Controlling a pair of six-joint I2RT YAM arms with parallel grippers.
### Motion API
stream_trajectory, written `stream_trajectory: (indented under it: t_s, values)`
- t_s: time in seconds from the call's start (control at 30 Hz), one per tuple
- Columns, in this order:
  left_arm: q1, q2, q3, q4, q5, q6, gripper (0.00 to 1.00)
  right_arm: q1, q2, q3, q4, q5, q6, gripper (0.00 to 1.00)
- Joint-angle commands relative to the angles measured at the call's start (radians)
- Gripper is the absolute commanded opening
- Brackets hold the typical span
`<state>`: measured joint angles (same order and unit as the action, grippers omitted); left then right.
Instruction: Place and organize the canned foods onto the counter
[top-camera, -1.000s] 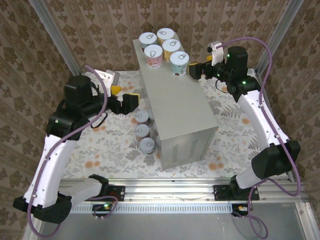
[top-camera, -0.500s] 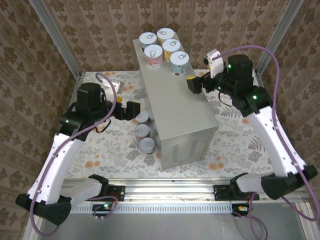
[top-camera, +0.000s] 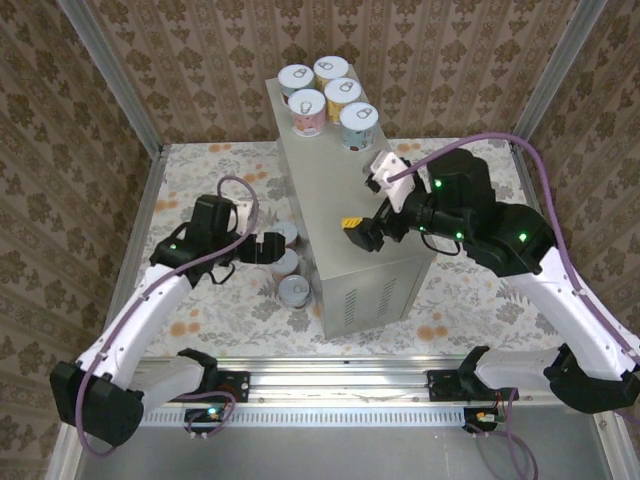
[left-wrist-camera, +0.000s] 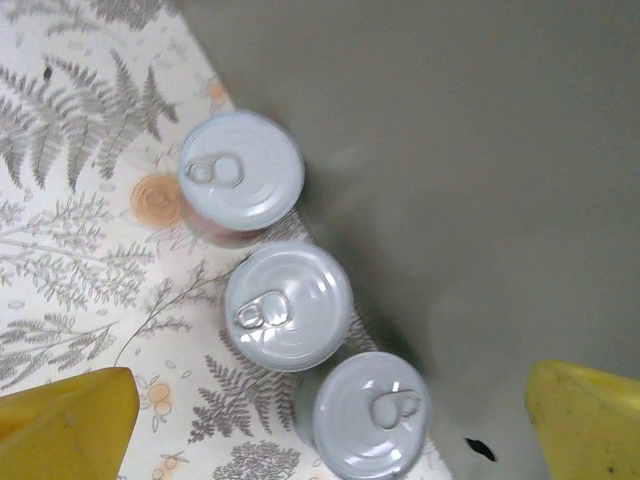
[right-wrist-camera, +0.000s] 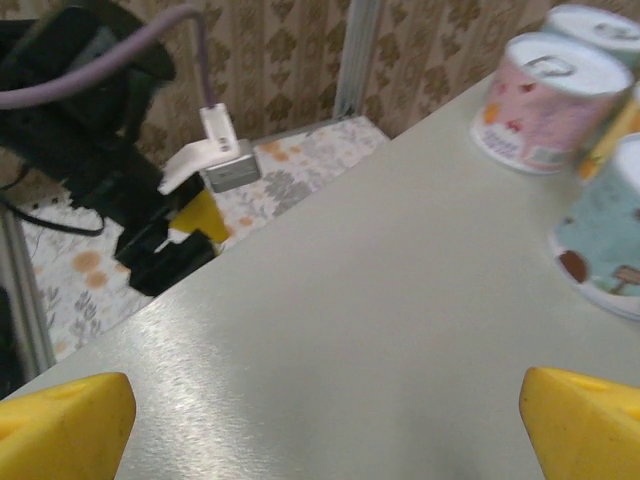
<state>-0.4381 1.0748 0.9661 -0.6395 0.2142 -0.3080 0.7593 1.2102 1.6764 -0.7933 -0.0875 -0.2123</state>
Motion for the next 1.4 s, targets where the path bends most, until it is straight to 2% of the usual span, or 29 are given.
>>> stream_trajectory:
  t_s: [0.0, 0.17, 0.57, 0.97, 1.37]
  values:
    - [-0.011, 0.042, -0.042, 0.046, -0.07, -0.034, 1.0, 0.041, 0.014, 0.003, -0.027, 0.057, -0.015, 1.0]
    - [-0.063, 0.117, -0.095, 0.119, -0.083, -0.054, 1.0, 0.061, 0.035, 0.0, -0.019, 0.07, -0.018, 1.0]
    - [-0.071, 0.259, -0.194, 0.316, -0.031, -0.08, 1.0, 0.061, 0.041, -0.012, -0.006, 0.077, -0.027, 1.0]
    - [-0.076, 0.336, -0.19, 0.329, -0.025, -0.05, 1.0, 0.06, 0.056, -0.014, 0.006, 0.085, -0.037, 1.0]
    - [-0.058, 0.368, -0.176, 0.275, -0.156, -0.042, 0.98, 0.061, 0.055, -0.021, 0.014, 0.088, -0.036, 1.0]
